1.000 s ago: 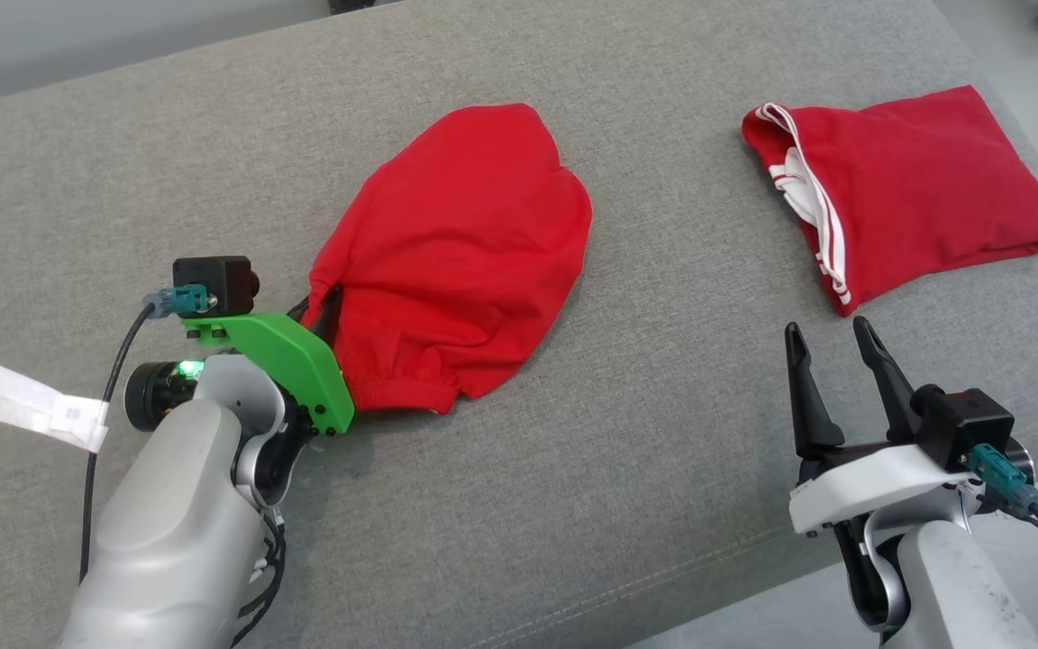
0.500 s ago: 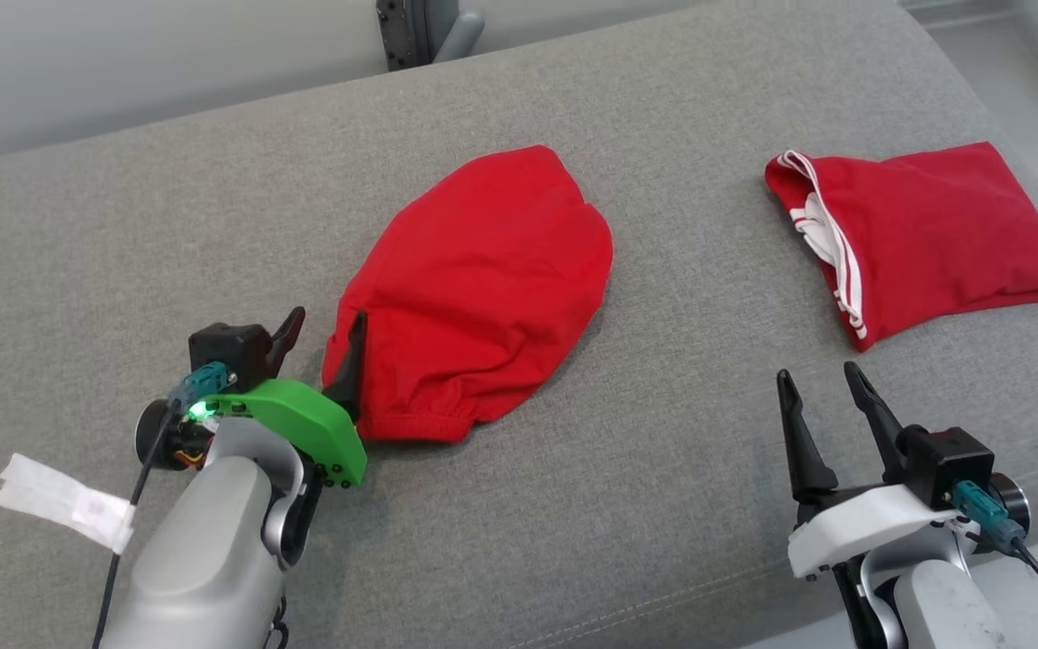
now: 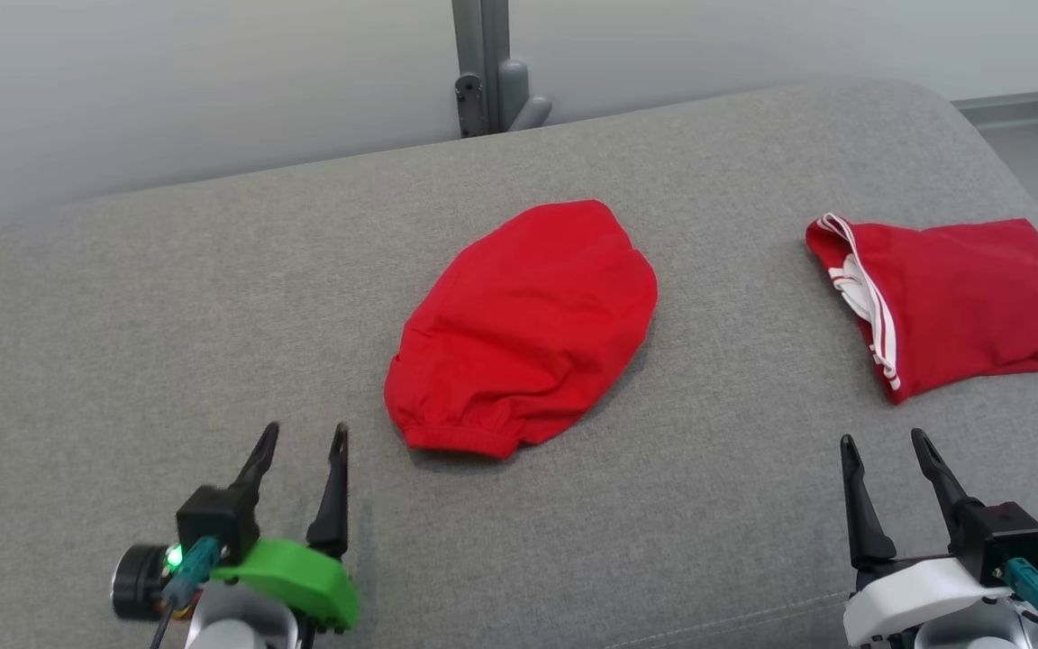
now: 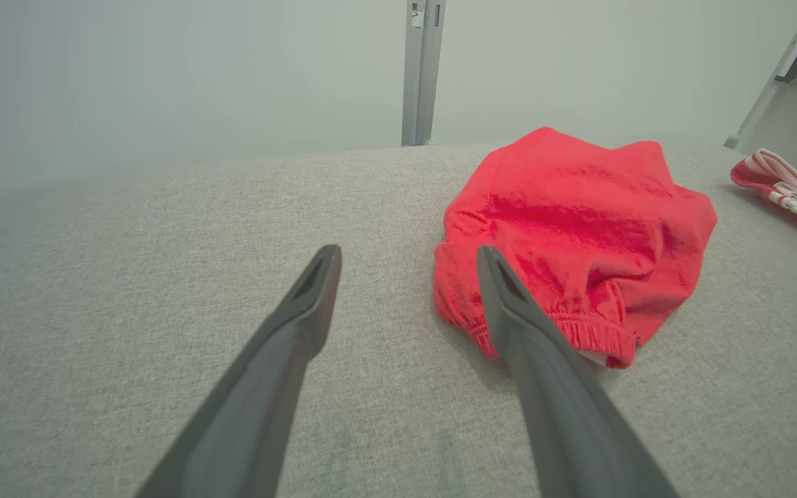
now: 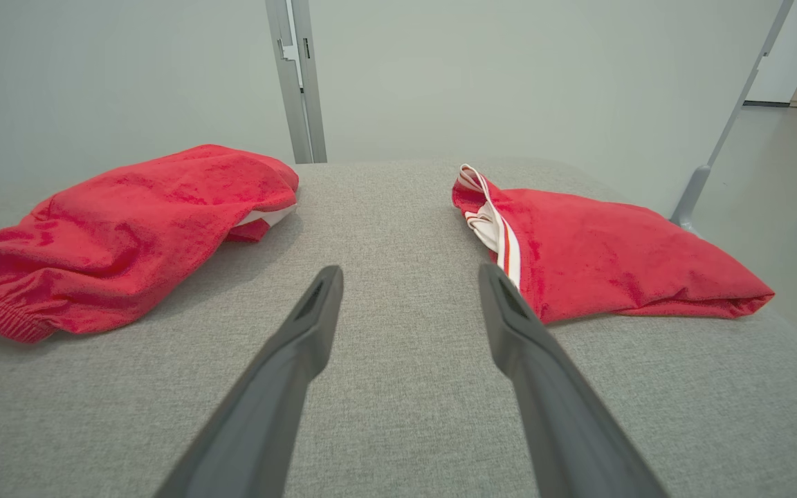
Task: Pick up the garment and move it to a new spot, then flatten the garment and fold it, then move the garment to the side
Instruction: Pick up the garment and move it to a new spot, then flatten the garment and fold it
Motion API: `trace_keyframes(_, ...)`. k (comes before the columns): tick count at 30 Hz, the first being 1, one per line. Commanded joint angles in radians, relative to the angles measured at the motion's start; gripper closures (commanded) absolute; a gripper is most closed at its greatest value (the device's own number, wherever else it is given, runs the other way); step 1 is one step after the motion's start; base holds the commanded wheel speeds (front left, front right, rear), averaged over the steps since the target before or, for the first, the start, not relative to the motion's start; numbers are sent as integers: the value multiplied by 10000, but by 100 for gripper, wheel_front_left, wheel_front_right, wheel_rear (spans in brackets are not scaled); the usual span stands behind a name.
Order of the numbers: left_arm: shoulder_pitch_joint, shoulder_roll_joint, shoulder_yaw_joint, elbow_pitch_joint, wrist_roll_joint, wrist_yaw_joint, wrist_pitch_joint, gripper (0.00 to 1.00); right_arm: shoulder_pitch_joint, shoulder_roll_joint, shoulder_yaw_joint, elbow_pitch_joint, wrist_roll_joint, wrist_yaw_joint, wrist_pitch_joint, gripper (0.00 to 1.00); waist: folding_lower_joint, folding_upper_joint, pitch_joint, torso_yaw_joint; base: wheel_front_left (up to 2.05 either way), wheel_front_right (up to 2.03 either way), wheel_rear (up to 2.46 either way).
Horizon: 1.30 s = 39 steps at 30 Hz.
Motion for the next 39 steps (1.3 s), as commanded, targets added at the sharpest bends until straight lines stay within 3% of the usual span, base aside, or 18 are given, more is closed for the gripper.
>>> trace_keyframes(1,217,69,94,-89,101,59,-20,0,126,-12,-28,-65,-67,-15,-28,0,1,109,-267,261,0,0,0)
trace_keyframes(8,2372,52,1796,-1317,836,253,-22,0,347,-16,-110,-346,-221,-15,-28,0,1,109,-500,810,0,0,0)
trace_keyframes(16,3409,-396,3257,-1772,1285,-113,-23,0,351,-14,229,-230,-284,-15,-28,0,1,109,-697,1165,0,0,0)
trace_keyframes(29,3353,-1046,4098,-1802,2122,-967,-24,0,157,-14,404,-95,-190,-15,-28,0,1,109,-647,1361,0,0,0)
trace_keyframes(39,2972,-1326,4088,-1929,2355,-1360,-24,0,-85,-14,559,-52,-226,-15,-28,0,1,109,-352,912,0,0,0)
